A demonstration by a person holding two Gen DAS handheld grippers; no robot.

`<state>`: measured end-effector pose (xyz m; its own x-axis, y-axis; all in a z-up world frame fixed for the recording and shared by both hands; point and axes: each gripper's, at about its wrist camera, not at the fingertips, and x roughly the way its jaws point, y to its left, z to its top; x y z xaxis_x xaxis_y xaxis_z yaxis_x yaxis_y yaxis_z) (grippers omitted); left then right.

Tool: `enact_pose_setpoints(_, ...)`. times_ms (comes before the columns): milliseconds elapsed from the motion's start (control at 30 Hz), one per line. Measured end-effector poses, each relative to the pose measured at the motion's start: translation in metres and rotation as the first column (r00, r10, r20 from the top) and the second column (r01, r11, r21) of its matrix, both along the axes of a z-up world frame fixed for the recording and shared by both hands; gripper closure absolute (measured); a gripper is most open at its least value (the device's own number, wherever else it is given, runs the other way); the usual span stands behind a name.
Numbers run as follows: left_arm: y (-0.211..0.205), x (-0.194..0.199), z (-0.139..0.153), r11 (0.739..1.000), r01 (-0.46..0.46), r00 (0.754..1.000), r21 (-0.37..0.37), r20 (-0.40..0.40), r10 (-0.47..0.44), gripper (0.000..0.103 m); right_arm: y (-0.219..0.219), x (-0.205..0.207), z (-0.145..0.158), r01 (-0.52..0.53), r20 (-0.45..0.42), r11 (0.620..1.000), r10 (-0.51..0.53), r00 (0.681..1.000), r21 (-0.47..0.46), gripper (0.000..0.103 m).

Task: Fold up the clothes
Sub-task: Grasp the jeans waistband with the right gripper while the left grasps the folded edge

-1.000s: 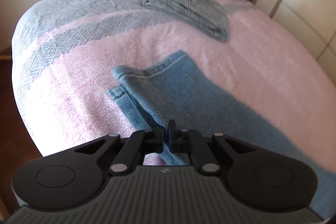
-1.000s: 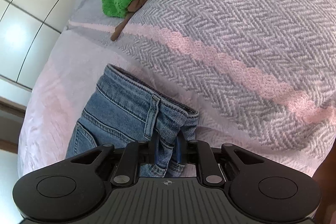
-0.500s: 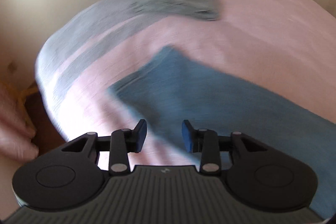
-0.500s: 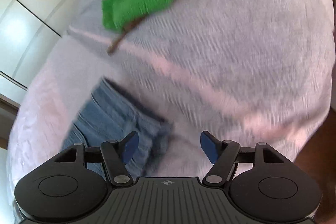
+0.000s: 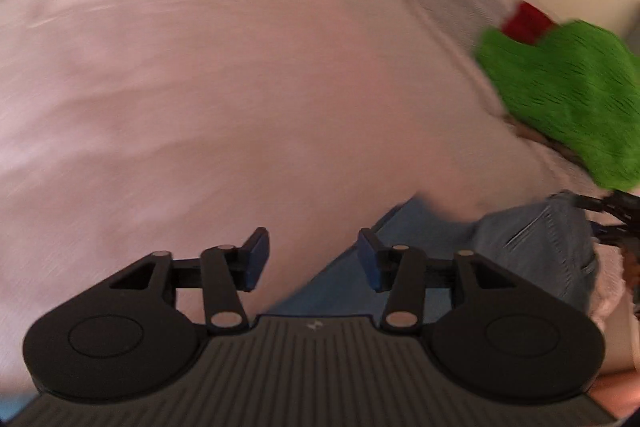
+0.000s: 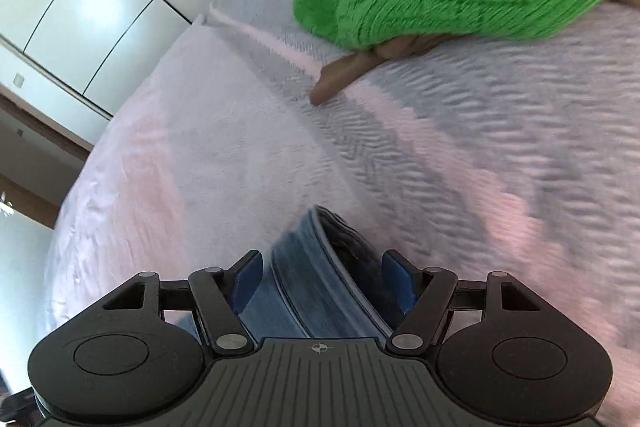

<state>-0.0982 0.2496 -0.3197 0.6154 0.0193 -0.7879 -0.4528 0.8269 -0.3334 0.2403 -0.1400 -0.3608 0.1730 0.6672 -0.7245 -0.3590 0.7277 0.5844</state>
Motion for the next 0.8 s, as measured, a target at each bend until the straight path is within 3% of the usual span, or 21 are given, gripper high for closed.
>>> enact_pose_setpoints(133, 0.003, 0.059, -0.023, 0.983, 0.165, 0.985, -0.074, -0.035, -0.168, 0.053, 0.006, 0.009, -0.011, -0.045, -0.063, 0.999, 0.047, 0.997, 0.03, 0.034)
enact_pose_setpoints(233, 0.008, 0.078, -0.041, 0.95, 0.245, 0.965, -0.194, -0.048, -0.259, 0.053, 0.006, 0.006, -0.014, -0.1, -0.048, 0.994, 0.101, 0.994, 0.041, 0.034)
enact_pose_setpoints(267, 0.009, 0.083, -0.047, 0.934, 0.268, 0.957, -0.237, -0.049, -0.287, 0.059, 0.006, 0.004, -0.014, -0.121, -0.036, 0.991, 0.123, 0.992, 0.054, 0.04)
enact_pose_setpoints(300, 0.01, 0.086, -0.052, 0.924, 0.278, 0.953, -0.262, -0.046, -0.3, 0.066, 0.006, 0.003, -0.013, -0.143, -0.022, 0.987, 0.145, 0.989, 0.07, 0.07)
enact_pose_setpoints(333, 0.012, 0.087, -0.054, 0.922, 0.275, 0.955, -0.273, -0.036, -0.296, 0.087, 0.005, 0.001, -0.011, -0.153, -0.008, 0.985, 0.154, 0.988, 0.08, 0.08)
enact_pose_setpoints(367, 0.012, 0.086, -0.054, 0.927, 0.262, 0.96, -0.268, -0.025, -0.279, 0.1, 0.004, -0.002, -0.009, -0.156, 0.006, 0.984, 0.156, 0.988, 0.087, 0.084)
enact_pose_setpoints(400, 0.012, 0.081, -0.052, 0.936, 0.244, 0.967, -0.255, -0.004, -0.253, 0.102, 0.004, -0.008, -0.003, -0.169, 0.048, 0.983, 0.165, 0.985, 0.074, 0.087)
enact_pose_setpoints(500, 0.008, 0.052, -0.043, 0.959, 0.181, 0.981, -0.217, 0.11, -0.16, 0.103, -0.001, -0.026, 0.005, -0.169, 0.162, 0.986, 0.165, 0.973, 0.013, 0.095)
enact_pose_setpoints(600, -0.001, 0.029, -0.048, 0.978, 0.136, 0.974, -0.16, 0.2, -0.103, 0.101, -0.011, -0.041, 0.004, -0.128, 0.23, 0.991, 0.132, 0.964, -0.035, 0.096)
enact_pose_setpoints(767, -0.019, 0.044, -0.077, 0.99, 0.138, 0.981, 0.014, 0.134, -0.139, 0.099, 0.008, -0.043, -0.015, -0.066, 0.282, 0.993, 0.09, 0.955, -0.094, 0.094)
enact_pose_setpoints(800, -0.021, 0.045, -0.078, 0.991, 0.123, 0.984, 0.055, 0.122, -0.129, 0.097, 0.01, -0.043, -0.015, -0.049, 0.305, 0.992, 0.081, 0.949, -0.114, 0.078)
